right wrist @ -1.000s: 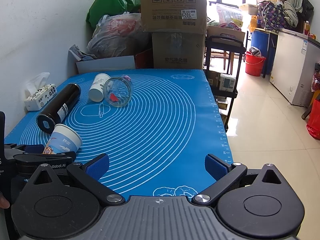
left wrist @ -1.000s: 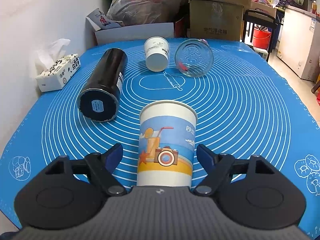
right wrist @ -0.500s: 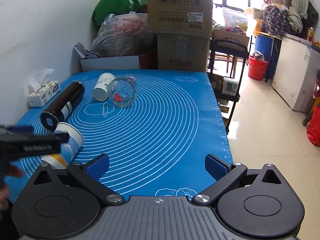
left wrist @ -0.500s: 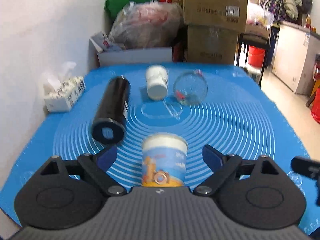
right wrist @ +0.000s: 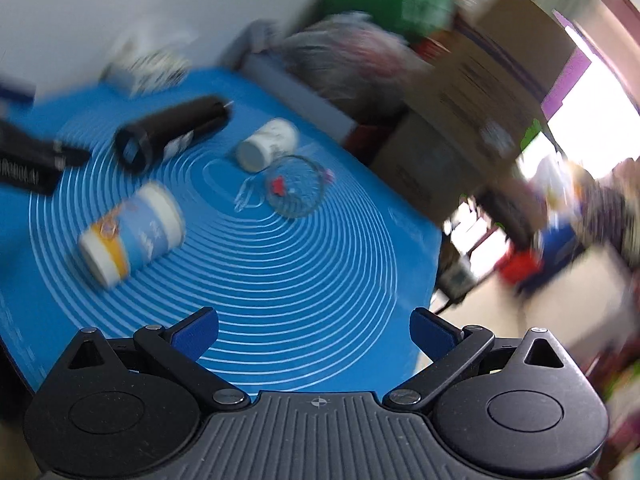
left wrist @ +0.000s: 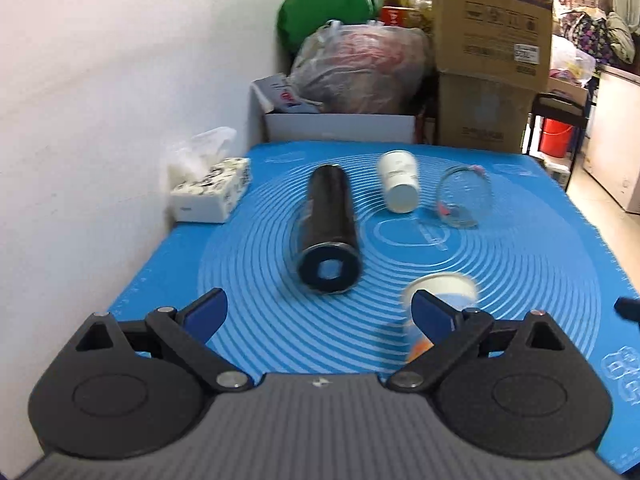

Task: Flip cup upside down
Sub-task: 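Roll the right gripper over the lying cup and grasp its body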

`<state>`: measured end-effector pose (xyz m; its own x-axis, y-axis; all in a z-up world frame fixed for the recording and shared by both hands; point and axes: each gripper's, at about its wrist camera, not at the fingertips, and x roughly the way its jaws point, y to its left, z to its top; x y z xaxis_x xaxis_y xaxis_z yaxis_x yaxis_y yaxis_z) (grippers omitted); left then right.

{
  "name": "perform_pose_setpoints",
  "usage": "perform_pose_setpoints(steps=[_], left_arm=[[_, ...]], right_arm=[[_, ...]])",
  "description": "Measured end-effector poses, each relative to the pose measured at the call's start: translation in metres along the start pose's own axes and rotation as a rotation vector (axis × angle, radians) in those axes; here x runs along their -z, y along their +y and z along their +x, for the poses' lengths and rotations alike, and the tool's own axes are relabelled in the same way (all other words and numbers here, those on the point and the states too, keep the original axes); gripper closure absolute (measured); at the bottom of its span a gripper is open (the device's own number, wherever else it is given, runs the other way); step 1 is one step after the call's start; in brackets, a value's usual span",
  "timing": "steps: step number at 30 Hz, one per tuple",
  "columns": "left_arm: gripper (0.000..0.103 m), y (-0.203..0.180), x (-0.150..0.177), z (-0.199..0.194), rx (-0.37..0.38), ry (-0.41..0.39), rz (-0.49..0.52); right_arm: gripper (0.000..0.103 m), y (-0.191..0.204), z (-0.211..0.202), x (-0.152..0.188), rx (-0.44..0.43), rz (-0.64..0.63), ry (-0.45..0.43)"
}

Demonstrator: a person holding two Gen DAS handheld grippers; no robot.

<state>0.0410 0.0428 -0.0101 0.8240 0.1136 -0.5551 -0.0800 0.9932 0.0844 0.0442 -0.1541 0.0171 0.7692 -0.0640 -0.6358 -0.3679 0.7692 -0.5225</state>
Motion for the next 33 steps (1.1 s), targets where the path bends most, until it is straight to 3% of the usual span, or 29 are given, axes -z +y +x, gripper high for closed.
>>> perform_pose_setpoints(steps=[9,17,22,30,33], left_arm=[[0.005,0.047,0.024,0.015,-0.064,0.009,-0.045],[0.005,0.078,0.037,0.025,-0.077,0.002,-0.104],[0.005,0.091,0.044,0.033,-0.081,0.010,-0.114],[0.005,0.104,0.053,0.045,-0.069,0.031,-0.148],[0.005,0.106,0.054,0.047,-0.064,0.036,-0.158]], right_arm=[[0.000,0.098,0.008,-0.046,0.114,-0.786,0.057],[0.000,0.182,0.034,-0.020,0.204,-1.433,0.125],[0.000,0.205,0.046,-0.007,0.207,-1.692,0.173],[0.000,0.223,0.067,0.018,0.194,-2.007,0.160],[0.008,0.224,0.077,0.026,0.174,-2.076,0.179]])
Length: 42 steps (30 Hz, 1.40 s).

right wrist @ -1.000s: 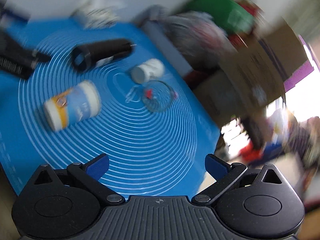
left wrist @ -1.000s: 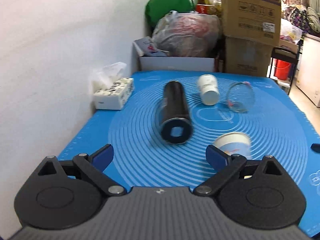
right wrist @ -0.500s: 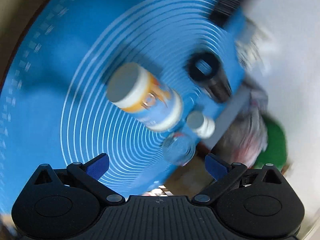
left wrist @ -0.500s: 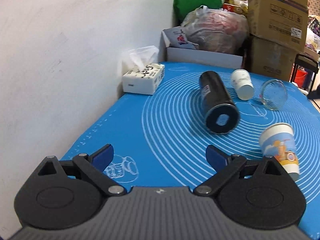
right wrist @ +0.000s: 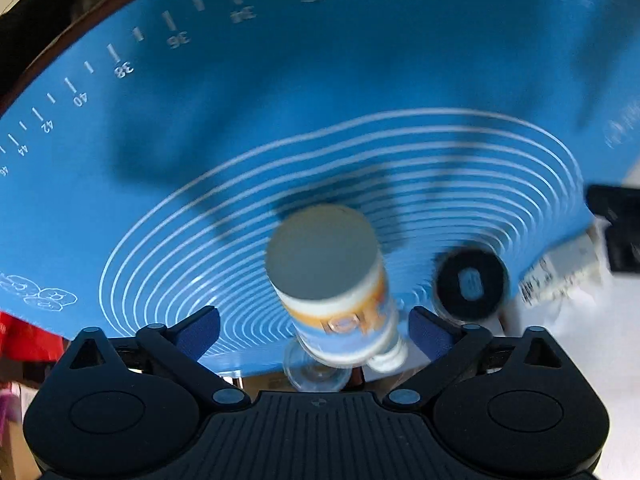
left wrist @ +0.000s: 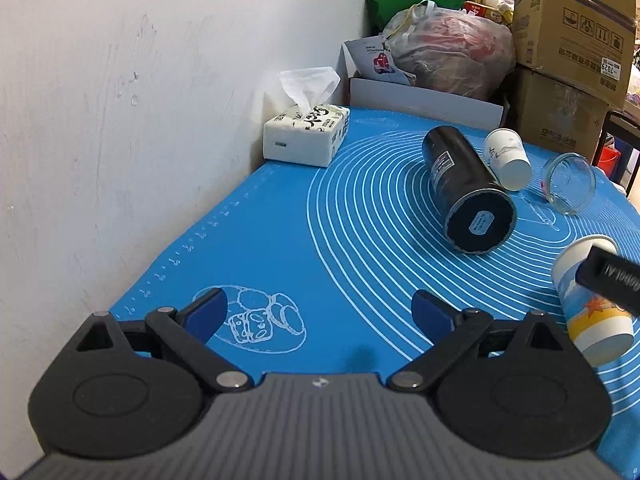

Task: Flip cup upside down
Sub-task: 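Roll the right gripper over the lying cup and grasp its body, then turn the cup with the right gripper and stand it rim-down on the mat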

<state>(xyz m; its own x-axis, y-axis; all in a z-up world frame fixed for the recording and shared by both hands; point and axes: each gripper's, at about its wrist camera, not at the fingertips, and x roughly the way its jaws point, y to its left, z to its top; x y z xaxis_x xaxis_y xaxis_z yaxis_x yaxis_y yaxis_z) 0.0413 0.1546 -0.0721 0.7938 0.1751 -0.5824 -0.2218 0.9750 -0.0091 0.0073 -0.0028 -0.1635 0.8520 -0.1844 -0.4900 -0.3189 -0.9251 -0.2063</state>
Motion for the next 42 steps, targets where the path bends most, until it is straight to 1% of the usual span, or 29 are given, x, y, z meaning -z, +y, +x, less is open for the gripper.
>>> perform_pose_setpoints(steps=[2,5,7,9,10,15,21,23,24,26,29,32,34,36,42], left_arm=[[0.005,0.001,0.001,0.003,0.002,0.007,-0.003],[0.005,0.001,0.002,0.006,0.005,0.017,-0.005],[0.005,0.000,0.002,0.007,0.008,0.022,-0.005],[0.005,-0.002,0.003,0.008,0.009,0.023,-0.003],[0.005,-0.002,0.003,0.008,0.008,0.024,-0.001],[0.005,-0.002,0.004,0.010,0.005,0.034,-0.007],[0.005,-0.006,0.004,0.010,0.008,0.037,0.001],[0.005,-0.007,0.003,0.010,0.009,0.039,0.001],[0.005,-0.008,0.002,0.009,0.010,0.039,0.000],[0.005,-0.010,0.001,0.007,0.014,0.036,0.004],[0.005,-0.016,-0.001,0.004,0.019,0.031,0.017],[0.005,-0.023,-0.003,0.000,0.028,0.025,0.031],[0.005,-0.027,-0.005,-0.001,0.031,0.019,0.041],[0.005,-0.033,-0.009,-0.002,0.037,0.016,0.047],[0.005,-0.053,-0.017,-0.006,0.050,0.002,0.074]], right_arm=[[0.009,0.000,0.005,-0.002,-0.016,-0.001,-0.005],[0.018,0.000,0.010,0.000,0.004,-0.026,-0.017],[0.025,-0.001,0.013,0.003,0.022,-0.049,-0.028],[0.041,-0.003,0.016,0.004,0.033,-0.057,-0.027],[0.044,-0.005,0.019,0.004,0.040,-0.059,-0.032],[0.045,-0.003,0.018,0.010,0.062,-0.056,-0.067],[0.045,-0.004,0.017,0.024,0.071,0.055,-0.082],[0.045,-0.007,0.015,0.031,0.067,0.115,-0.092],[0.045,-0.010,0.014,0.036,0.056,0.162,-0.102],[0.045,-0.020,0.009,0.049,0.017,0.304,-0.132],[0.045,-0.036,0.001,0.077,-0.054,0.572,-0.194],[0.045,-0.046,0.000,0.113,-0.120,0.879,-0.276],[0.045,-0.043,0.001,0.135,-0.172,1.059,-0.334],[0.045,-0.034,0.002,0.151,-0.207,1.203,-0.380],[0.045,-0.001,0.021,0.184,-0.275,1.604,-0.509]])
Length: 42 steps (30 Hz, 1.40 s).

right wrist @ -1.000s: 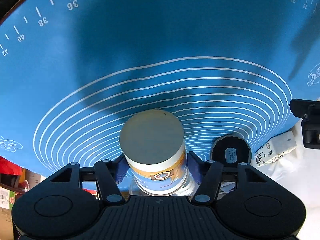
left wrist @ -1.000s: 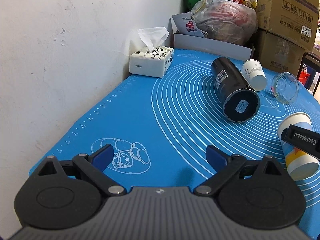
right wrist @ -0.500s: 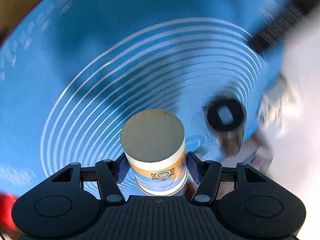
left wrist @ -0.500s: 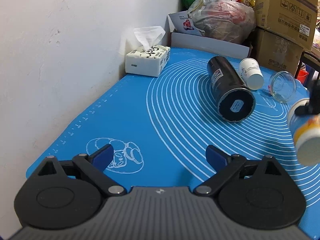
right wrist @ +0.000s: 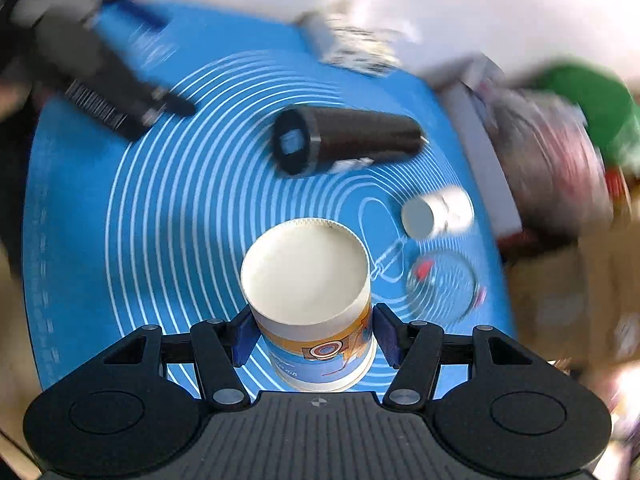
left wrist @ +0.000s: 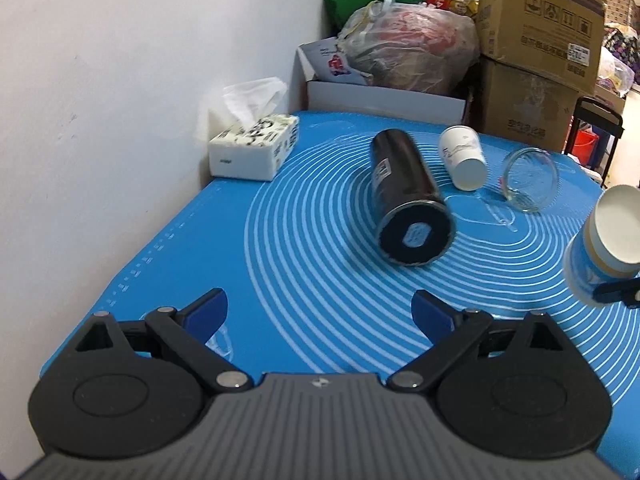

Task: Flip cup upside down
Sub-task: 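Turn the cup with the right gripper and stand it rim-down on the mat, then open the right gripper to release the inverted cup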

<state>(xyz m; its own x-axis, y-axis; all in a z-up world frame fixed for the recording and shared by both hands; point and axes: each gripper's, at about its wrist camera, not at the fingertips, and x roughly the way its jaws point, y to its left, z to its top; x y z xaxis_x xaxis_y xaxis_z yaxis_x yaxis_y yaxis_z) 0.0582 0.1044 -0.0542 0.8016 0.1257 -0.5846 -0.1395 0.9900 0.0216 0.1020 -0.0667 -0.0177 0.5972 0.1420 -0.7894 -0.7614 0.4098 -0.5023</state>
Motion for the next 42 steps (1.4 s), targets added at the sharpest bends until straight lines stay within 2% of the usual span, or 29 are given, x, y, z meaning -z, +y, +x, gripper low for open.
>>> perform_pose_setpoints(steps=[6,14,17,21,32,42], left_arm=[[0.005,-0.020,-0.007,-0.003,0.017,-0.013,0.029],[0.005,-0.043,-0.011,-0.004,0.046,-0.039,0.050],[0.005,-0.050,-0.011,-0.005,0.061,-0.044,0.057],[0.005,-0.058,-0.008,-0.005,0.067,-0.054,0.070],[0.005,-0.064,-0.003,-0.003,0.073,-0.044,0.074],[0.005,-0.065,-0.002,-0.004,0.073,-0.041,0.073]], right_arm=[[0.045,-0.018,0.002,0.037,-0.055,0.328,-0.116],[0.045,-0.027,0.007,0.078,-0.054,0.686,-0.230],[0.045,-0.031,0.012,0.094,-0.057,0.812,-0.257],[0.045,-0.028,0.023,0.110,-0.020,0.937,-0.265],[0.045,-0.011,0.034,0.124,0.077,1.043,-0.307],[0.041,-0.014,0.037,0.126,0.068,1.053,-0.286]])
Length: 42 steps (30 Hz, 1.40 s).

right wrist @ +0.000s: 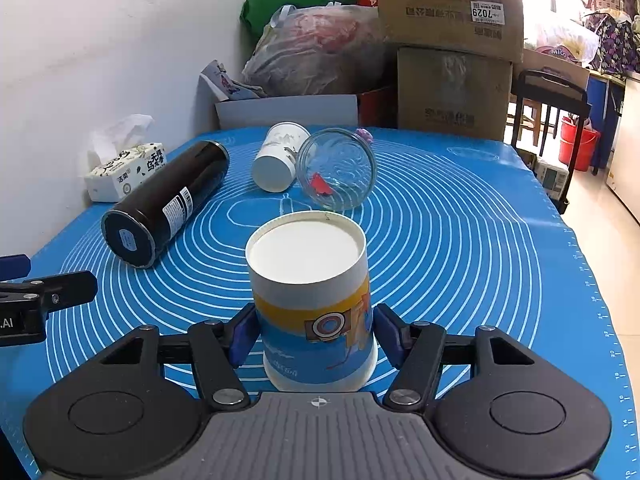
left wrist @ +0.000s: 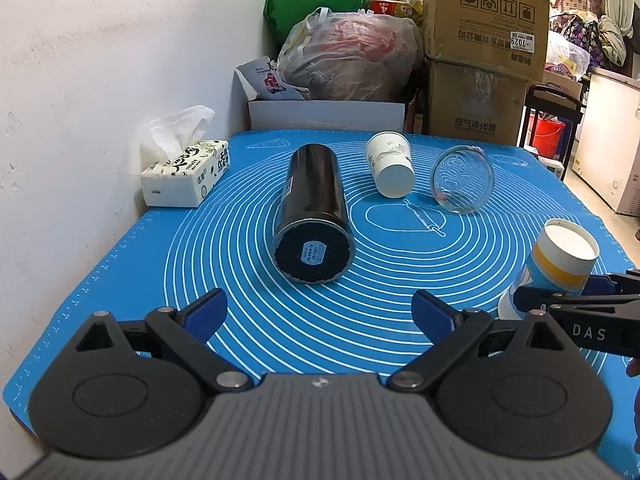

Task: Flip cup upside down

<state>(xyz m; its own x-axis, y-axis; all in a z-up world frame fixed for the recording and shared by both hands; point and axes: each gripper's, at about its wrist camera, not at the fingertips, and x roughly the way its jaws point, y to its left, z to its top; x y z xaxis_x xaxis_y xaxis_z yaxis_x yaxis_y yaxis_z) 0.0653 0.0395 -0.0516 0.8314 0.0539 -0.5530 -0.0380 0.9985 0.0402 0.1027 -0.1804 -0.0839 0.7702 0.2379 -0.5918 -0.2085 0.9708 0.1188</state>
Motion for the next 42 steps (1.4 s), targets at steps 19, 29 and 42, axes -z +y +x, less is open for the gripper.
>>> perform_pose_setpoints(steps=[19,29,42], left_arm=[[0.005,-0.007,-0.002,-0.022,0.028,-0.020,0.017],[0.005,-0.015,0.008,-0.060,0.066,-0.043,0.038],[0.005,-0.027,0.029,-0.099,0.098,-0.042,0.076]], right_arm=[[0.006,0.002,-0.044,-0.002,0.017,-0.009,-0.045],[0.001,0.000,-0.100,0.018,0.060,0.002,-0.060],[0.001,0.001,-0.150,0.047,0.080,0.021,-0.073]])
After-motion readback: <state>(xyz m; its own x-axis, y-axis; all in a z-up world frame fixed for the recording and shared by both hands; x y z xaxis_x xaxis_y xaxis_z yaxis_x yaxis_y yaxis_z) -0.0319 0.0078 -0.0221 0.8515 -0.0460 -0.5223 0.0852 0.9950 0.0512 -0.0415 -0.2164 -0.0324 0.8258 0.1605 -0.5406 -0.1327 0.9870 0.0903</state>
